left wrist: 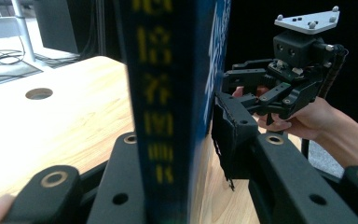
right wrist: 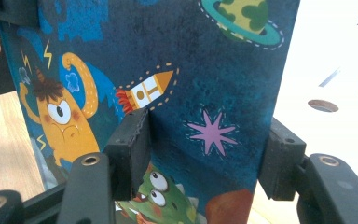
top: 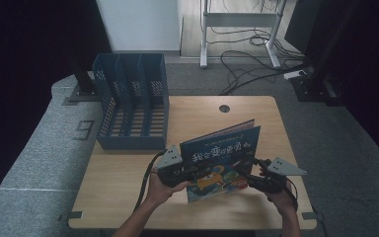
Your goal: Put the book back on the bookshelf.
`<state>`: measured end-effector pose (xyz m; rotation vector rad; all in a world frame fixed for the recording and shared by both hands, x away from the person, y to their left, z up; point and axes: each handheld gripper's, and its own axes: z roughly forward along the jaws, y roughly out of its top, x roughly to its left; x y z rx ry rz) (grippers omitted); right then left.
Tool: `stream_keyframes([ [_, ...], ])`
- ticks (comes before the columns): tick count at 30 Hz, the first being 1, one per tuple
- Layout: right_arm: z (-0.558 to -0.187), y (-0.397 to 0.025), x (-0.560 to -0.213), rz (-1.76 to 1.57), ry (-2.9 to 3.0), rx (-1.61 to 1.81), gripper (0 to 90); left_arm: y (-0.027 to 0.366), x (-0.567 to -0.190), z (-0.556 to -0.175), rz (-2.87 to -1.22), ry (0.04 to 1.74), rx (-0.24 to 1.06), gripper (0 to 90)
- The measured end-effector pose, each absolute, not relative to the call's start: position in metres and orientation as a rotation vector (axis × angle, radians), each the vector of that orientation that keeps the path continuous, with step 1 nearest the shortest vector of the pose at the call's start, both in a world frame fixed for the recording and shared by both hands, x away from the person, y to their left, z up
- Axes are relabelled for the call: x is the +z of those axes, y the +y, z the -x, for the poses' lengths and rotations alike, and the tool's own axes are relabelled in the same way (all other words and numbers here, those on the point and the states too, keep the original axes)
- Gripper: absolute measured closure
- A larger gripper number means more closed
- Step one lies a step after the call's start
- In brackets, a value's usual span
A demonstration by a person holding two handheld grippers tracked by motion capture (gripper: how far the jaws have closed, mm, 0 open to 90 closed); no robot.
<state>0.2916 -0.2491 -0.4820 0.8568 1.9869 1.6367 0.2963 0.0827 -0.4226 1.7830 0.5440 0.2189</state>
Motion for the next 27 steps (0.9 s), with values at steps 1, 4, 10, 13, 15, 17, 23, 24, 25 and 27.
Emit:
stream_keyframes([
  [1,-0.292,-0.249,-0.482,-0.859,1.985,1.639,40.9,0.082,-0.422,-0.296,-1.778,0.543,0.218,68.0],
  [4,-0.292,-0.247,-0.483,-0.854,1.981,1.643,39.9,0.082,-0.422,-0.296,-1.768,0.542,0.21,69.5],
  [10,-0.293,-0.238,-0.482,-0.834,1.972,1.62,36.2,0.085,-0.419,-0.295,-1.785,0.528,0.229,72.3],
  [13,-0.294,-0.231,-0.483,-0.845,1.959,1.615,32.6,0.089,-0.418,-0.295,-1.787,0.532,0.239,72.9],
  [15,-0.295,-0.227,-0.483,-0.855,1.949,1.615,30.5,0.09,-0.418,-0.295,-1.784,0.535,0.236,73.2],
  [17,-0.295,-0.225,-0.484,-0.86,1.94,1.615,29.4,0.092,-0.418,-0.294,-1.781,0.536,0.24,73.3],
  [23,-0.295,-0.22,-0.486,-0.917,1.887,1.453,30.6,0.091,-0.414,-0.286,-1.768,0.51,0.288,79.5],
  [24,-0.296,-0.22,-0.488,-0.932,1.895,1.446,30.5,0.09,-0.413,-0.285,-1.777,0.501,0.299,79.4],
  [25,-0.297,-0.22,-0.491,-0.945,1.913,1.472,30.3,0.089,-0.413,-0.284,-1.779,0.498,0.312,79.2],
  [27,-0.299,-0.218,-0.495,-0.942,1.94,1.491,30.0,0.09,-0.413,-0.284,-1.778,0.504,0.319,79.1],
])
